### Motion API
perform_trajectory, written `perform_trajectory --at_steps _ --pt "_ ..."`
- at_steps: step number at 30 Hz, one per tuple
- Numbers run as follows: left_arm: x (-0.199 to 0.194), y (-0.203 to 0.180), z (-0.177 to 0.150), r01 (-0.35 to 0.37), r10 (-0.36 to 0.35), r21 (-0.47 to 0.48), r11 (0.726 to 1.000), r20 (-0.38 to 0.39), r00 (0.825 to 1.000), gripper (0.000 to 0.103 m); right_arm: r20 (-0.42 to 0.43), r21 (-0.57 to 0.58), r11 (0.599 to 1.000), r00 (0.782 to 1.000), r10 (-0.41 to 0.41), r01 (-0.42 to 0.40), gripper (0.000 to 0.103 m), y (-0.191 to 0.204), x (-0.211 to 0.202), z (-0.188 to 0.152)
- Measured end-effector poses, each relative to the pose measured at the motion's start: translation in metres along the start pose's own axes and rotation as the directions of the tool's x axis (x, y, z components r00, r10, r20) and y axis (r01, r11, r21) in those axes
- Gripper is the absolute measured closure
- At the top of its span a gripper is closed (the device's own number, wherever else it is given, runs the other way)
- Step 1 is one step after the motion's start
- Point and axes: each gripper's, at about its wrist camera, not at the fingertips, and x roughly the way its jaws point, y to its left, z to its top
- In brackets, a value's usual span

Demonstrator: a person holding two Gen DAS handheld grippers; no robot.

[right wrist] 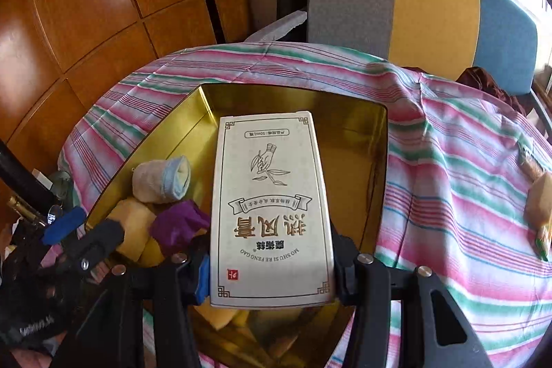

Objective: Organize objects
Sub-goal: 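Release the plastic bundle and white box into the tray with both grippers, then move both grippers back to the items on the table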

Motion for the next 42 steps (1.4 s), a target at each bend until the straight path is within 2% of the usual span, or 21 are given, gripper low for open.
perform_trajectory --at_steps 16,18,22,24,29,37,42 --pt "-0.009 0.009 -0.007 -0.005 0.005 -0.005 1.0 -0.012 1.0 0.01 -0.052 0.029 0.998 0.997 -0.052 0.053 0.051 0.001 0.036 0.009" --pt "-0.009 0.008 -0.007 -0.006 0.006 -0.002 1.0 -0.015 1.0 0.01 -0.037 0.041 0.996 0.997 -0.073 0.074 0.05 0.001 0.027 0.006" --pt "-0.012 0.004 -0.008 -0.005 0.005 0.01 1.0 -0.004 1.0 0.01 0.024 0.124 0.992 1.0 0.009 -0.012 0.049 -0.009 -0.002 -0.006" --pt "-0.012 -0.001 -0.009 0.011 -0.011 0.007 1.0 -0.012 1.0 0.01 0.044 0.132 0.991 0.999 0.016 -0.022 0.048 -0.014 -0.015 -0.012" --pt "-0.012 -0.029 -0.009 0.053 -0.052 0.064 0.997 -0.019 0.998 0.01 0.097 0.155 0.988 0.995 -0.019 0.004 0.048 -0.036 -0.043 -0.023" --pt "-0.018 -0.083 -0.013 0.114 -0.111 0.152 0.982 -0.025 0.993 0.01 0.098 0.274 0.96 0.991 -0.094 0.064 0.048 -0.094 -0.061 -0.046" --pt "-0.019 -0.116 -0.022 0.157 -0.148 0.211 0.965 -0.054 0.987 0.01 0.083 0.369 0.923 0.985 -0.15 0.109 0.048 -0.137 -0.068 -0.066"
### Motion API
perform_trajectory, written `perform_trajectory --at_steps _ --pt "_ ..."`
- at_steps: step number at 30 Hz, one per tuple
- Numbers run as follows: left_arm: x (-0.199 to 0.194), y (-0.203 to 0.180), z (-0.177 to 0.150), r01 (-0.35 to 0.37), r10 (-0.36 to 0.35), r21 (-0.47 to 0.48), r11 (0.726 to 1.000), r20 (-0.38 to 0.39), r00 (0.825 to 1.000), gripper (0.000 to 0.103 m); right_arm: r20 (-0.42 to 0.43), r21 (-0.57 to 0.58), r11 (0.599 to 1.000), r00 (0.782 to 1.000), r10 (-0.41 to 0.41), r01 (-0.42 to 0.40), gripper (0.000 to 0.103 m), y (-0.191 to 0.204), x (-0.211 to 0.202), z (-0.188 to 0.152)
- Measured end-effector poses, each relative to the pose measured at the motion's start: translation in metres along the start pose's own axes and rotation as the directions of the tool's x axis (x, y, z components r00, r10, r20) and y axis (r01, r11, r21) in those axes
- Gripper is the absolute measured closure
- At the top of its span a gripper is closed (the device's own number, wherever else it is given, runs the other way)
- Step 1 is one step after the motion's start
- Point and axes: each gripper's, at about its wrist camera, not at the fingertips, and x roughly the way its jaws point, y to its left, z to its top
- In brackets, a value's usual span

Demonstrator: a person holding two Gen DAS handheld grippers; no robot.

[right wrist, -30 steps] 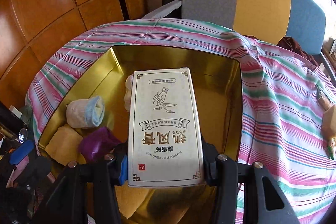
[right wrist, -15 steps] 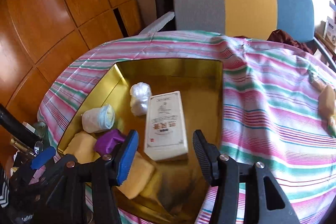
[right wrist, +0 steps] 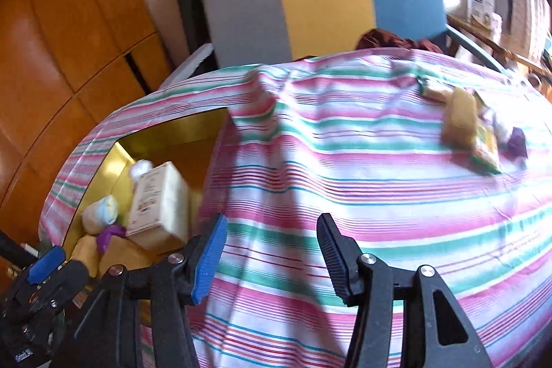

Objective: Organize objects
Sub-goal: 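Move both grippers back to the items on the table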

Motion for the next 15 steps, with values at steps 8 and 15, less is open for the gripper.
perform_trajectory --at_steps 8,15 --pt "0.008 -0.061 -0.01 0.062 -0.056 0.11 0.992 -0.06 0.997 0.01 -0.001 0.106 0.987 0.992 -0.125 0.124 0.048 -0.073 0.002 0.003" --pt "0.012 -0.11 -0.02 0.118 -0.1 0.211 0.97 -0.097 0.99 0.007 0.0 0.218 0.947 0.971 -0.241 0.235 0.048 -0.143 0.002 0.005"
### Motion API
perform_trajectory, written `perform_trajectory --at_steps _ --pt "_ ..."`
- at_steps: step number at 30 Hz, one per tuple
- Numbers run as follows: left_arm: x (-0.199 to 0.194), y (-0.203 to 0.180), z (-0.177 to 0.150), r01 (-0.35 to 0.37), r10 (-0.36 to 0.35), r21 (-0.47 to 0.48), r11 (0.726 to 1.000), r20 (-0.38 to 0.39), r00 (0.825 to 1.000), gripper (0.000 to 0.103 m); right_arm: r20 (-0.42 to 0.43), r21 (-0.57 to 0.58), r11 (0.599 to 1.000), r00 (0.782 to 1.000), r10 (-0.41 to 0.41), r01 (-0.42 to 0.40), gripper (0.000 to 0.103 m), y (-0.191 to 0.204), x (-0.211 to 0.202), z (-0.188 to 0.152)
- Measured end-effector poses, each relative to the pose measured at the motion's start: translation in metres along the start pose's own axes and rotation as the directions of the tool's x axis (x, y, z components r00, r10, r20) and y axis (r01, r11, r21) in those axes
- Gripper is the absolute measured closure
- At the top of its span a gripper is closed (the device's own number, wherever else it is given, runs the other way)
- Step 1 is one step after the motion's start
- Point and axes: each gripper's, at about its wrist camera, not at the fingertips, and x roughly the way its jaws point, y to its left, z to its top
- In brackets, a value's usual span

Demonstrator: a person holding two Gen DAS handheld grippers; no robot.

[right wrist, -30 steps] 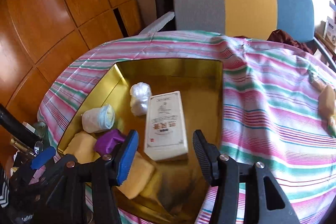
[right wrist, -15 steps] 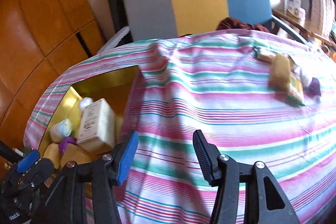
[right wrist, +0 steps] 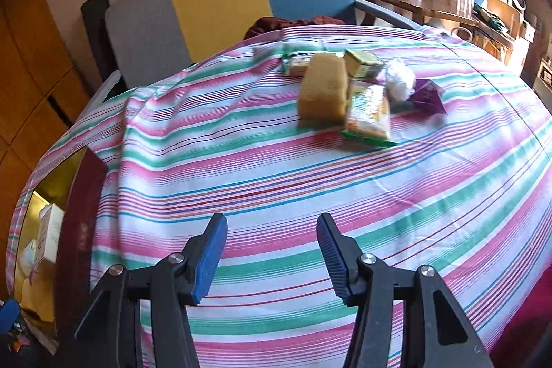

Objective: Organize objects
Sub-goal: 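Move both grippers back to the items on the table, then grasp the WEIDAN bread packet with the right gripper while the left gripper grasps a yellow sponge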

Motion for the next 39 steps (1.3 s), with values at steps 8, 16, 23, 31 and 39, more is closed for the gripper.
perform_trajectory --at_steps 8,16,23,31,39 --pt "0.012 -0.03 -0.004 0.018 -0.016 0.053 0.998 -0.043 0.999 0.007 0.039 0.109 0.99 0.995 -0.093 0.088 0.048 -0.06 0.019 0.05" --pt "0.026 -0.044 -0.004 0.009 -0.004 0.075 0.997 -0.079 0.997 0.007 -0.028 0.116 0.988 0.994 -0.103 0.105 0.048 -0.074 0.071 0.089" --pt "0.042 -0.048 0.004 0.006 0.001 0.067 0.998 -0.101 0.995 0.007 -0.031 0.102 0.987 0.992 -0.122 0.125 0.05 -0.075 0.095 0.09" --pt "0.067 -0.07 0.032 -0.026 0.032 0.08 0.996 -0.065 0.997 0.004 0.008 0.061 0.985 0.987 -0.162 0.162 0.055 -0.079 0.076 0.062" --pt "0.113 -0.102 0.078 -0.047 0.047 0.134 0.99 0.001 0.999 0.0 0.05 0.102 0.987 0.99 -0.131 0.125 0.055 -0.089 0.042 0.023"
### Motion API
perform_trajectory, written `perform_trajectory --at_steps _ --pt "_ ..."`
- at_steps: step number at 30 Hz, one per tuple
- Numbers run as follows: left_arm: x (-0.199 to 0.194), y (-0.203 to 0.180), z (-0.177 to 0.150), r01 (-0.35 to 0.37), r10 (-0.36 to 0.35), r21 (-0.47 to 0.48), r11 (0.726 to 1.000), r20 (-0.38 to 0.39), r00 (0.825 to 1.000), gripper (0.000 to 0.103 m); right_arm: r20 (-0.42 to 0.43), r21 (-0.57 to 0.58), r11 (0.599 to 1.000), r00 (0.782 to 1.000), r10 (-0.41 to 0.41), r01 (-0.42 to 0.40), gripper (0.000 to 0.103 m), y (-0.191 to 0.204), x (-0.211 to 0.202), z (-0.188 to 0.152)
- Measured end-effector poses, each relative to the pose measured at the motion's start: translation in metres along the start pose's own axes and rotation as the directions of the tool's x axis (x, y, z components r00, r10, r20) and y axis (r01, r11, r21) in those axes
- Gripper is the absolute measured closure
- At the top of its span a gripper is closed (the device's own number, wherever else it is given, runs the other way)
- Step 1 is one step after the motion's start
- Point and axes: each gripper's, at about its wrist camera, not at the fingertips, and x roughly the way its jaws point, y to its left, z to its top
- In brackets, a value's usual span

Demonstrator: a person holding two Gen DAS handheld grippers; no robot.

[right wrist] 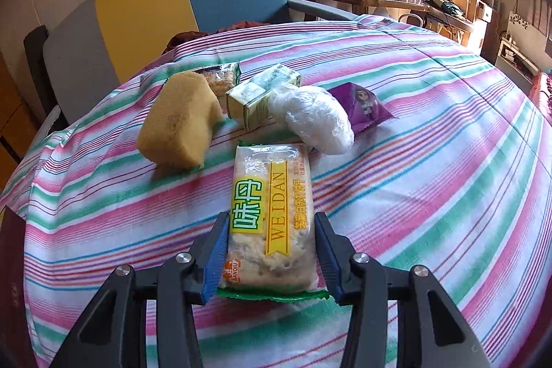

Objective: Organize objects
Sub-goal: 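Grasp the WEIDAN bread packet with the right gripper while the left gripper grasps a yellow sponge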

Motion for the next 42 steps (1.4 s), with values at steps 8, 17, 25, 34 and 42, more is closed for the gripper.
perform_trajectory --at_steps 8,17,25,34,42 --pt "0.061 -0.046 0.053 0.065 -0.065 0.032 0.997 0.006 0.998 0.0 0.035 0.015 1.0 0.999 0.014 -0.015 0.055 -0.003 -0.012 -0.015" --pt "0.115 -0.084 0.079 0.066 -0.069 0.127 0.99 0.024 0.997 0.0 0.061 0.031 0.999 0.998 0.016 -0.018 0.055 -0.009 -0.017 -0.024" --pt "0.145 -0.11 0.078 0.107 -0.118 0.221 0.969 0.039 0.992 0.012 0.072 0.016 1.0 0.997 -0.004 0.003 0.055 -0.006 -0.016 -0.026" --pt "0.146 -0.108 0.068 0.109 -0.14 0.296 0.949 0.087 0.986 0.057 0.085 0.016 0.999 0.996 -0.032 0.03 0.055 -0.007 -0.015 -0.026" --pt "0.121 -0.069 0.048 0.123 -0.144 0.17 0.978 0.116 0.983 0.059 0.091 -0.003 0.999 0.995 -0.038 0.039 0.055 -0.003 -0.014 -0.026"
